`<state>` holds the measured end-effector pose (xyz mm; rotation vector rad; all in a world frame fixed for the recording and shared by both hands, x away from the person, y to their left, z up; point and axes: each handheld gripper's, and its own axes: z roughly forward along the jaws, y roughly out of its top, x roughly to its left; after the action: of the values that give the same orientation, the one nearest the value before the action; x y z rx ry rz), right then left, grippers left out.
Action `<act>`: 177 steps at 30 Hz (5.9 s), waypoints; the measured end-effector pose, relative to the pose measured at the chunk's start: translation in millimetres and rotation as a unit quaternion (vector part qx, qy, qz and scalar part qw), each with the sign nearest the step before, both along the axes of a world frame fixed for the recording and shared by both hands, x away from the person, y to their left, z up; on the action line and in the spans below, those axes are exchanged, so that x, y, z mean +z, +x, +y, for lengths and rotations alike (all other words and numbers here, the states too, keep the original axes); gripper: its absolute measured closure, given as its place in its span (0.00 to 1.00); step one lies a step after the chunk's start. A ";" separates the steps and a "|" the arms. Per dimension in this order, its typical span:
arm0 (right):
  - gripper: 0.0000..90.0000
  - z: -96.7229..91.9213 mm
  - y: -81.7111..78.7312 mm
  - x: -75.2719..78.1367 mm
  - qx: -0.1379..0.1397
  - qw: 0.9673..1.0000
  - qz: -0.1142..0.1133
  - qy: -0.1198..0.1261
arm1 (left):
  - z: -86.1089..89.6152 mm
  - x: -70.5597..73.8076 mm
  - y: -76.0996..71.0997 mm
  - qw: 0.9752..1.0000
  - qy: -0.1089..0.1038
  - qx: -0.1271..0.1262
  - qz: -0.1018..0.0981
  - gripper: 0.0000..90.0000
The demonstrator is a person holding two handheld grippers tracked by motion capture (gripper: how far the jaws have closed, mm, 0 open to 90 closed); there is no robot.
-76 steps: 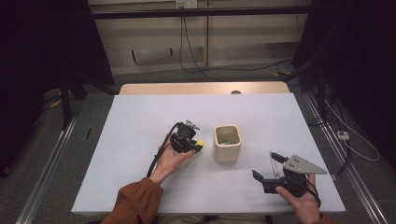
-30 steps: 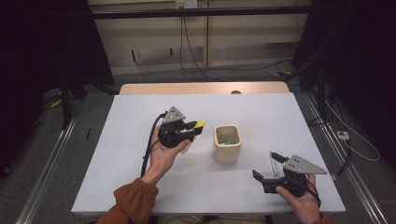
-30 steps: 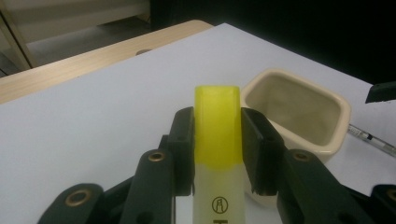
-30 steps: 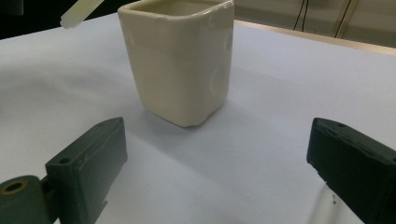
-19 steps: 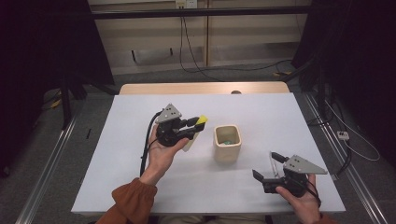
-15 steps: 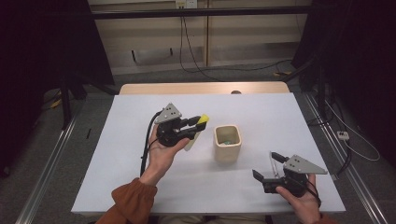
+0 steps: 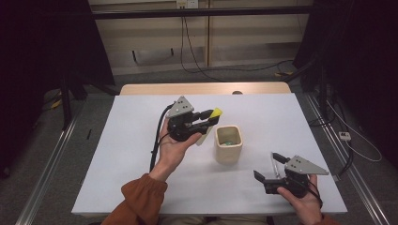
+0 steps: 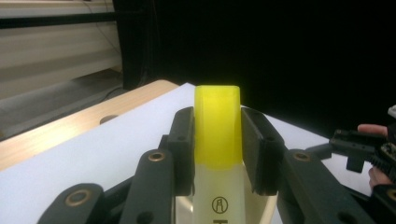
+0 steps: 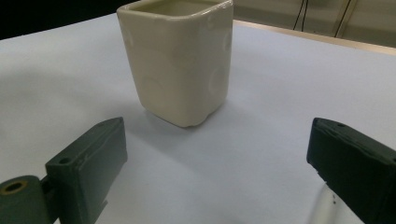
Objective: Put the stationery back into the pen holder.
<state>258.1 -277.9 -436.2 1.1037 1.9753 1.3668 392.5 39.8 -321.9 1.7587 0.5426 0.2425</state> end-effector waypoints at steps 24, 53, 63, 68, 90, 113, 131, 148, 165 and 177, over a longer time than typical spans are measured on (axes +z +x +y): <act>0.05 -0.1 -0.1 -0.2 0.002 1.000 0.001 0.000 | -49.1 5.4 14.0 1.000 -0.021 -0.011 -0.001 0.75; 0.05 -0.2 -0.7 -0.2 0.004 1.000 0.000 0.000 | -72.7 -42.1 22.0 1.000 0.020 -0.016 0.018 0.75; 0.05 0.5 0.2 -0.8 0.003 1.000 0.001 0.000 | -67.9 -37.2 24.3 1.000 0.026 -0.007 0.008 0.75; 0.05 0.2 -0.1 -0.8 0.003 1.000 0.003 -0.001 | -65.9 -38.7 27.6 1.000 0.029 -0.002 0.006 0.75; 0.05 0.3 0.1 -0.9 0.003 1.000 0.002 0.000 | -57.4 -39.7 29.1 0.998 0.055 0.001 0.039 0.30; 0.05 0.3 0.4 -0.7 0.001 1.000 0.001 -0.001 | -5.7 -32.7 12.8 0.997 0.063 0.034 0.031 0.06; 0.14 -4.3 0.3 2.7 0.002 1.000 0.009 -0.004 | 65.4 -68.6 -10.8 0.990 0.103 0.070 0.067 0.06; 0.19 -15.0 13.1 15.7 0.013 0.995 0.100 -0.020 | 128.1 -97.2 -62.4 0.986 0.123 0.092 0.059 0.08; 0.40 -15.9 2.8 8.7 0.063 0.987 0.142 -0.036 | 137.6 -103.7 -69.2 0.988 0.112 0.096 0.048 0.08; 1.00 -14.2 5.1 4.0 0.118 0.968 0.216 -0.044 | 142.4 -104.0 -67.8 0.986 0.107 0.112 0.057 0.08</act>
<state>263.2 -292.1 -432.2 1.2353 2.5248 1.2087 324.7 182.2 -425.8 1.9272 0.8249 0.3712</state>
